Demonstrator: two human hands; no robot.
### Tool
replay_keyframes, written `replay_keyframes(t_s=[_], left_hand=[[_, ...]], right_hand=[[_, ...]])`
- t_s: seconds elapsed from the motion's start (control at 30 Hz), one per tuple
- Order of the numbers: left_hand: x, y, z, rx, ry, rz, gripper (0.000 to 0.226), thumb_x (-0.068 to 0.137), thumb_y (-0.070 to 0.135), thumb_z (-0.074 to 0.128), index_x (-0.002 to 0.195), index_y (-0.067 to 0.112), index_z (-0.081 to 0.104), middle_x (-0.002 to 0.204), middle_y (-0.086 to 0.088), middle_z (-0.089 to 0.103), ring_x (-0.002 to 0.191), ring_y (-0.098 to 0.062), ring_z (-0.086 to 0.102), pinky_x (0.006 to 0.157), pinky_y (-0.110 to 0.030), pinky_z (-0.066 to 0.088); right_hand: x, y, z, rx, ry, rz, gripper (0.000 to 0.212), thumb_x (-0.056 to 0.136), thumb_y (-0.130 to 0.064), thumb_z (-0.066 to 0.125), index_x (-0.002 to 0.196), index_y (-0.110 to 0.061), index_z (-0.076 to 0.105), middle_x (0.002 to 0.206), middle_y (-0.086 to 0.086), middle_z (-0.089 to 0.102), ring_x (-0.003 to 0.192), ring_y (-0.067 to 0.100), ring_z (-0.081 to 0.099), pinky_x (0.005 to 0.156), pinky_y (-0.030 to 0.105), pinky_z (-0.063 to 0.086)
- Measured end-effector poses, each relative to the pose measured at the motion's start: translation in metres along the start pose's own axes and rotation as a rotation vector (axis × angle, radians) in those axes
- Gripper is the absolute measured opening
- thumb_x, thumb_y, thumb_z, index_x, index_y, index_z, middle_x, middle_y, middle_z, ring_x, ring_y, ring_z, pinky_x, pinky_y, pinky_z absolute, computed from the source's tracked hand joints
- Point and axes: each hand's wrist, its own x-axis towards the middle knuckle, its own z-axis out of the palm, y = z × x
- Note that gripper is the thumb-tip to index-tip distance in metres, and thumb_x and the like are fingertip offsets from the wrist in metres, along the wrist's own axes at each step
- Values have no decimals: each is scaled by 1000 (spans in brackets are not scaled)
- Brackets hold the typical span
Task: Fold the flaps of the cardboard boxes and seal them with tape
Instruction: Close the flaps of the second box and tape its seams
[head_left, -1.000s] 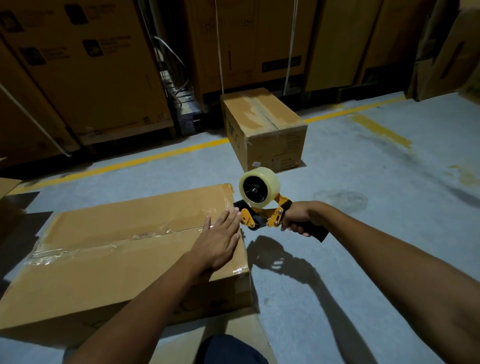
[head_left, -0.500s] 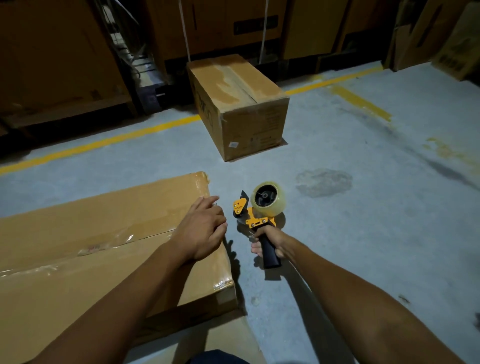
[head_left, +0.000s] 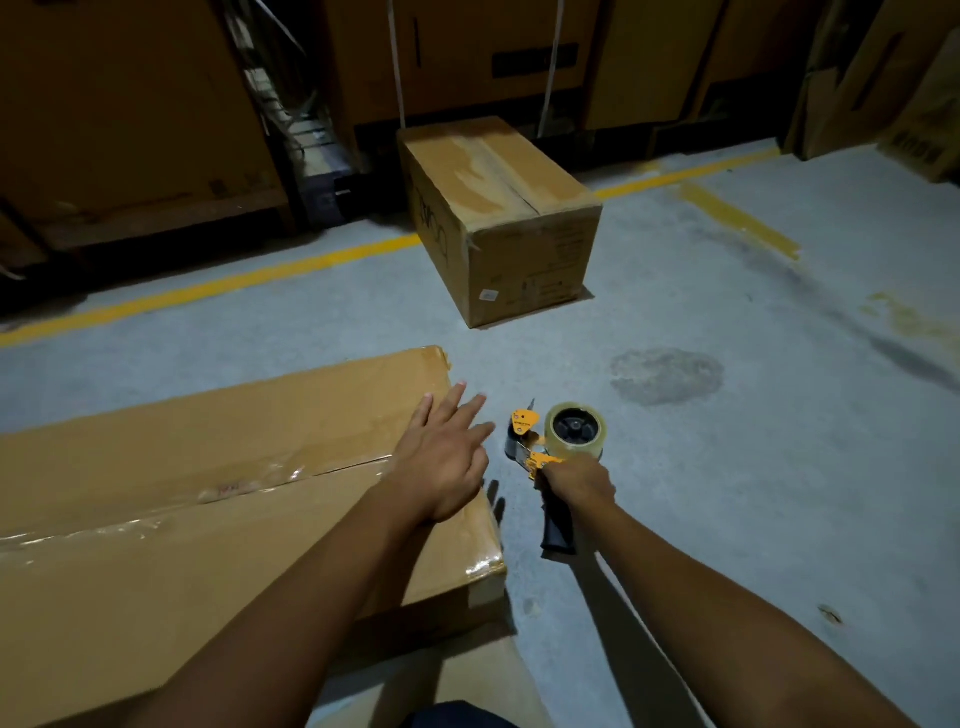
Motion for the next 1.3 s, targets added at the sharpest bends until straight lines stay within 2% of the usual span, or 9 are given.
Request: replay_keyframes(t_s=[0.13,0.27,0.37,0.43,0.53,0.63,1.03,1.2,1.3], left_hand=[[-6,8,-3,-26,-19,-151,66,103,46,21,159,24,-5,165,0,-17,151,-17,-20,123,-48,-8],[-30,-2,-9,-34,-55,-251,75,103,49,26,157,13,-11,164,-6,-20,151,-23,-21,123,-48,-6],[-71,-34,-13,-26,-85,-252,69,104,46,22,159,17,-8,165,-2,-19,151,-20,-20,123,-46,-6],[-100,-55,-15,-37,-80,-282,61,106,42,14,159,21,-8,165,1,-18,151,-17,-19,124,-44,-6],[-135,-77,-19,-36,-59,-330,58,106,39,11,159,21,-7,165,2,-17,151,-16,-17,124,-41,-5],[-164,-96,-21,-52,-24,-406,58,107,40,11,159,21,-7,165,1,-15,152,-16,-16,124,-40,-5],[-295,-213,-44,-13,5,-804,62,104,54,11,159,29,-2,166,5,-11,153,-21,-10,121,-55,-2],[-324,-251,-50,-38,23,-842,60,102,60,13,158,40,5,167,9,-5,153,-26,-8,116,-64,4],[-329,-262,-51,-105,44,-851,59,101,61,17,157,41,10,167,11,0,153,-33,0,114,-62,24]], right_hand=[[-84,-68,-21,159,102,-344,30,95,-21,56,122,-7,61,129,16,62,111,35,60,85,36,46],[-171,-94,-4,202,85,-773,35,100,-12,50,132,-13,64,132,10,66,122,27,60,95,31,45],[-200,-81,25,-203,2,-1005,42,106,-24,39,146,-19,51,146,11,55,136,28,49,104,31,39],[-207,-71,43,-533,22,-1010,58,108,-46,25,160,-21,25,166,14,22,155,27,12,123,39,12],[-228,-79,68,-683,42,-792,86,98,-71,12,162,-14,6,168,18,-6,155,31,-13,121,54,-9],[-263,-97,96,-676,-27,-749,86,101,-66,15,161,-5,6,166,24,-5,154,37,-12,120,58,-6],[-349,-130,205,-787,-189,-1193,68,107,-46,27,161,-9,11,169,15,1,156,29,-5,125,50,-3],[-367,-141,232,-828,-163,-1133,75,104,-55,29,162,-13,8,168,18,-5,154,38,-10,120,65,-7],[-360,-137,231,-876,-203,-1195,94,92,-76,29,162,-18,5,167,19,-11,152,41,-18,117,68,-12]])
